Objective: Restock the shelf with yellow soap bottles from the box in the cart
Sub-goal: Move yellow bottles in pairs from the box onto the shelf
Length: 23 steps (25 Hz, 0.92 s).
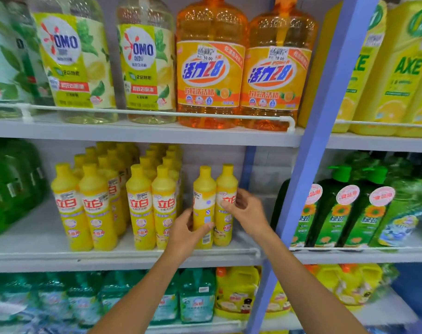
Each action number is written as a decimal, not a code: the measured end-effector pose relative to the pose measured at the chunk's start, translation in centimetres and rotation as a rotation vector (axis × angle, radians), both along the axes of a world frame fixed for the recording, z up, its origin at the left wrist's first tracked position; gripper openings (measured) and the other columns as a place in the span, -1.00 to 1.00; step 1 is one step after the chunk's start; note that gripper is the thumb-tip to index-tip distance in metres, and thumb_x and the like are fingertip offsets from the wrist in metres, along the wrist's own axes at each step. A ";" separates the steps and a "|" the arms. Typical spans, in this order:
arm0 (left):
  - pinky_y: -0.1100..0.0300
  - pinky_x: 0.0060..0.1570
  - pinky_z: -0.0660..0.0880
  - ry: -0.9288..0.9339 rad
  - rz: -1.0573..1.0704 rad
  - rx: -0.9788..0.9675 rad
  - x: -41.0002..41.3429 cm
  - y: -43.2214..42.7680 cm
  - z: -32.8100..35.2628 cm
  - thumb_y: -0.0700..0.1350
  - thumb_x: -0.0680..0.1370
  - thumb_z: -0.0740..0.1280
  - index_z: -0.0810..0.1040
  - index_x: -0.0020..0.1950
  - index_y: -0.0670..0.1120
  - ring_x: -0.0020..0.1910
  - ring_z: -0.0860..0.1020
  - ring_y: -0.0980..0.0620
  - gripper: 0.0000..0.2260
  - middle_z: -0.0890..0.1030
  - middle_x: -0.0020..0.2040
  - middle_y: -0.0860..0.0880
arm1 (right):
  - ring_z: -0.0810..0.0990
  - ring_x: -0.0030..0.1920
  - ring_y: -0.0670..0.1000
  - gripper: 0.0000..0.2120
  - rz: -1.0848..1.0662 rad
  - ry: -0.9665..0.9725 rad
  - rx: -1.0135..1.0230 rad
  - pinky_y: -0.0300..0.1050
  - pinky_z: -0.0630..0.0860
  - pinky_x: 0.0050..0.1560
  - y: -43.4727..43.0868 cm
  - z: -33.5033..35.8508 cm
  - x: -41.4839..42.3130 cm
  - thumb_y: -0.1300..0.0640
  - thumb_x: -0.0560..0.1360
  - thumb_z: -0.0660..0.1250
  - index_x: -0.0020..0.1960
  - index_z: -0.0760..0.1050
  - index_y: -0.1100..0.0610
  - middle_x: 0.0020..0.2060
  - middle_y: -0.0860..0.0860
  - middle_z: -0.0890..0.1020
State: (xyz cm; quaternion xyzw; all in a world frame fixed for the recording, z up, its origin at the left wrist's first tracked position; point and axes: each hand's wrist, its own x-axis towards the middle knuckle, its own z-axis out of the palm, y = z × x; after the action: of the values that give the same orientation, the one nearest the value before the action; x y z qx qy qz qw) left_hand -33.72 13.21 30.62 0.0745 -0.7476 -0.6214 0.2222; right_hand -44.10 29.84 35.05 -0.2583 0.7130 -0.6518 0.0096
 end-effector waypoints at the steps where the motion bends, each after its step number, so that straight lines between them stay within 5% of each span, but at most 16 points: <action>1: 0.02 0.16 0.61 -0.010 -0.003 -0.009 0.0 -0.2 -0.3 -0.11 0.42 0.58 0.57 0.26 -0.02 0.08 0.67 0.16 -0.56 0.71 0.09 0.06 | 0.71 0.08 -0.05 -0.59 0.001 -0.004 0.005 -0.19 0.63 0.07 0.0 -0.5 -0.1 0.24 0.43 0.55 0.24 0.57 0.13 0.07 -0.01 0.72; 10: 0.20 -0.01 0.60 -0.036 0.205 -0.123 -0.9 1.5 0.4 0.02 0.31 0.65 0.48 0.17 0.01 -0.01 0.62 0.18 -0.46 0.64 0.03 0.12 | 0.69 0.09 -0.09 -0.48 -0.129 -0.027 -0.026 -0.16 0.64 0.08 -0.5 -2.6 0.7 0.14 0.39 0.60 0.30 0.53 0.11 0.12 -0.03 0.70; 15: 0.32 -0.01 0.58 -0.077 0.018 -0.120 0.2 -0.1 -0.1 -0.14 0.40 0.59 0.52 0.24 -0.01 0.08 0.64 0.16 -0.54 0.66 0.07 0.12 | 0.69 0.12 -0.10 -0.52 -0.062 -0.075 0.093 -0.02 0.63 0.19 0.6 -5.1 1.2 0.15 0.40 0.59 0.26 0.54 0.05 0.12 -0.05 0.70; 18: 0.18 0.08 0.62 -0.092 0.051 -0.215 0.7 -0.2 -0.8 -0.10 0.43 0.58 0.52 0.23 -0.03 0.06 0.63 0.18 -0.57 0.67 0.09 0.07 | 0.70 0.08 -0.11 -0.49 -0.080 -0.078 0.205 0.03 0.63 0.19 0.9 -6.6 1.4 0.07 0.35 0.62 0.25 0.57 0.07 0.09 -0.08 0.72; 23: 0.03 0.00 0.58 -0.129 0.274 -0.378 -0.4 1.5 -0.9 0.09 0.39 0.58 0.42 0.13 -0.03 0.05 0.59 0.00 -0.52 0.60 0.08 0.00 | 0.69 0.04 -0.22 -0.48 -0.100 -0.072 0.224 -0.21 0.63 0.12 0.9 -5.8 1.9 0.08 0.36 0.61 0.26 0.54 0.05 0.07 -0.14 0.70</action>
State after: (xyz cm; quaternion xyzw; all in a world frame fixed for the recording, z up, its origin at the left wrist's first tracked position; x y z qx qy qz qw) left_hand -34.12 14.68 29.73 0.1718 -0.8462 -0.4284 0.2662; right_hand -42.16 30.76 29.27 -0.1961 0.7926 -0.5765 0.0312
